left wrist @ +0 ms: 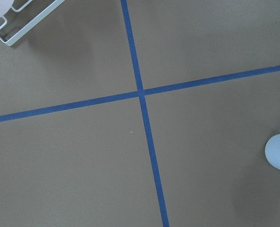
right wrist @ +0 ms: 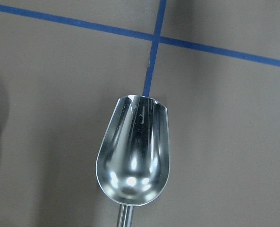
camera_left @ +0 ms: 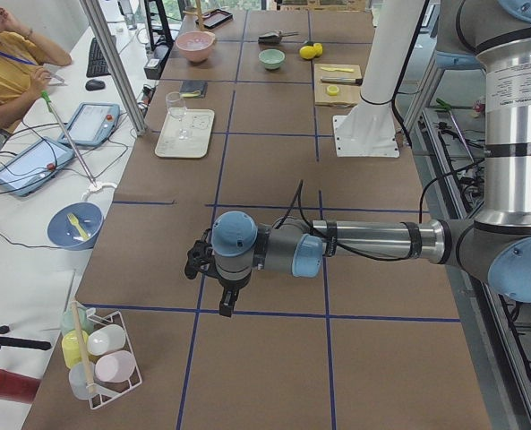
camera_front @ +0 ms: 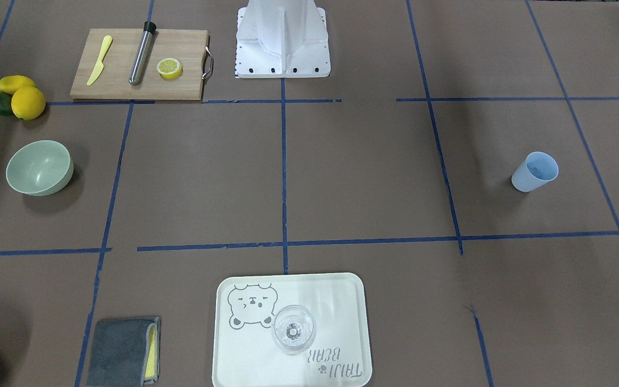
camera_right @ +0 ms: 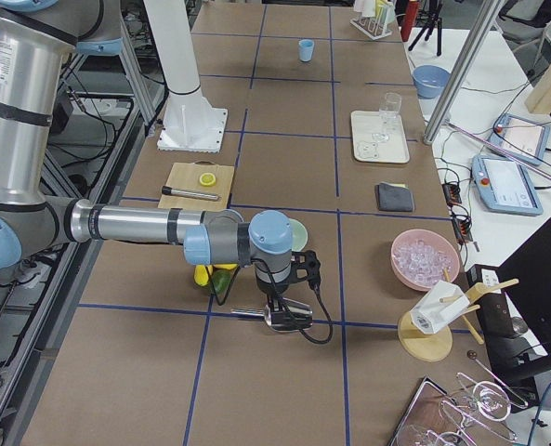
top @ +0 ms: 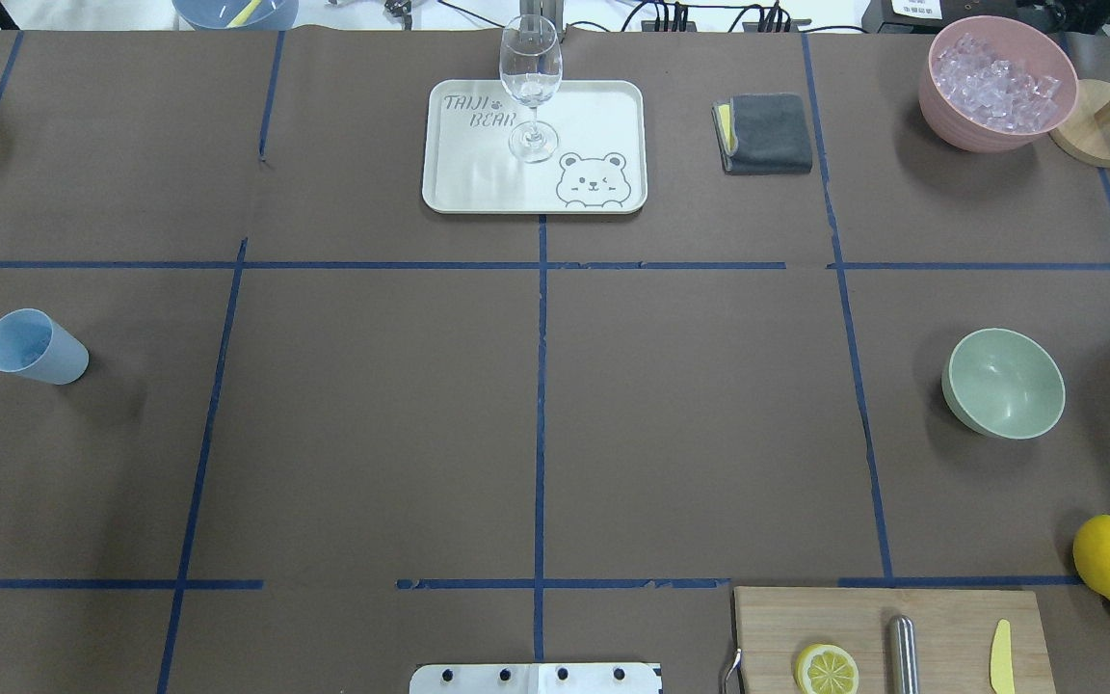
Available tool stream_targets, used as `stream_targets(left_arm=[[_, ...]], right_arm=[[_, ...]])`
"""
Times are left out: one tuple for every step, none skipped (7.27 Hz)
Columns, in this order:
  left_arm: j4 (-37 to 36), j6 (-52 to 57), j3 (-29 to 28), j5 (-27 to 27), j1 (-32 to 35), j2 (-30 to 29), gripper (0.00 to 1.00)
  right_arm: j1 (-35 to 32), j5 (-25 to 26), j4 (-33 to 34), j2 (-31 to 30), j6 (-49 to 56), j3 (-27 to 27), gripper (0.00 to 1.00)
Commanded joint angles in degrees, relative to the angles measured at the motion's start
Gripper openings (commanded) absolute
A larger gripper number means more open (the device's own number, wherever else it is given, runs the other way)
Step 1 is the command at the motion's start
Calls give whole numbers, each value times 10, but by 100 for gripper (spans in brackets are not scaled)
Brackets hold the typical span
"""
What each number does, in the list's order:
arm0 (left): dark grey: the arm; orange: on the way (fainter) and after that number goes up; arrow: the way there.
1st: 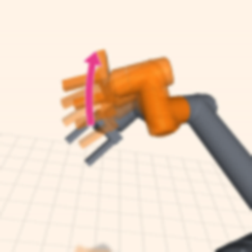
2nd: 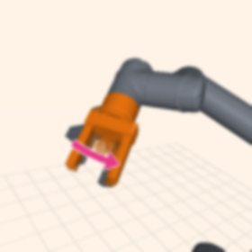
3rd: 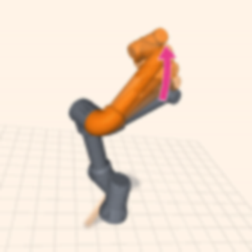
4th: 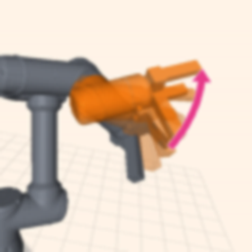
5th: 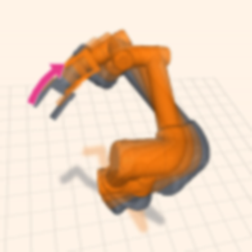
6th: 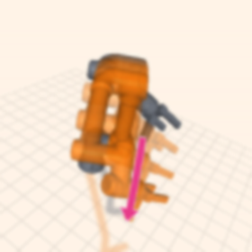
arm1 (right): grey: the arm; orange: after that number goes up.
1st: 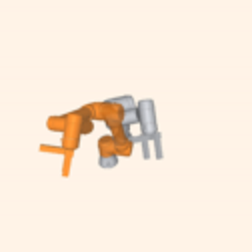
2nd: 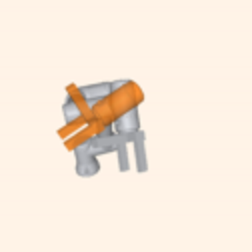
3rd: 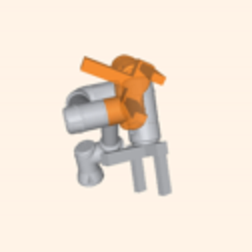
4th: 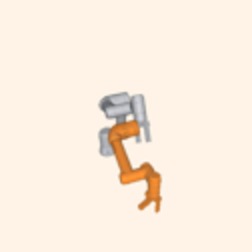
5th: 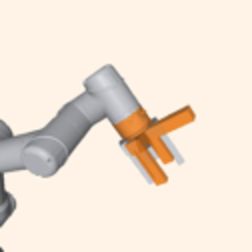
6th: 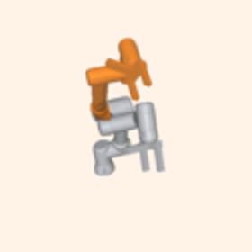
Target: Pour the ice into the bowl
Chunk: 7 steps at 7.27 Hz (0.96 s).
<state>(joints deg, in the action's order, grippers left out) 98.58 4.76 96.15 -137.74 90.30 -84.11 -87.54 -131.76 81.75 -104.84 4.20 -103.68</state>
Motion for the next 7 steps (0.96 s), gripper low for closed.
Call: stream_targets(left_arm=[[6, 0, 1, -1, 0, 0, 100], [20, 0, 0, -1, 0, 0, 100], [21, 0, 0, -1, 0, 1, 100], [21, 0, 0, -1, -1, 0, 100], [21, 1, 0, -1, -1, 0, 100], [22, 0, 0, -1, -1, 0, 100], [22, 1, 0, -1, -2, 0, 100]], right_arm=[[5, -4, -99, 6, -8, 1, 100], [18, -14, -155, 5, -8, -1, 100], [78, -17, -169, 21, -9, -4, 100], [113, -38, -169, 42, -66, -4, 100], [153, -34, -184, 52, -164, -12, 100], [187, -19, -196, 54, -223, -13, 100], [219, 23, -202, 53, -253, -10, 100]])
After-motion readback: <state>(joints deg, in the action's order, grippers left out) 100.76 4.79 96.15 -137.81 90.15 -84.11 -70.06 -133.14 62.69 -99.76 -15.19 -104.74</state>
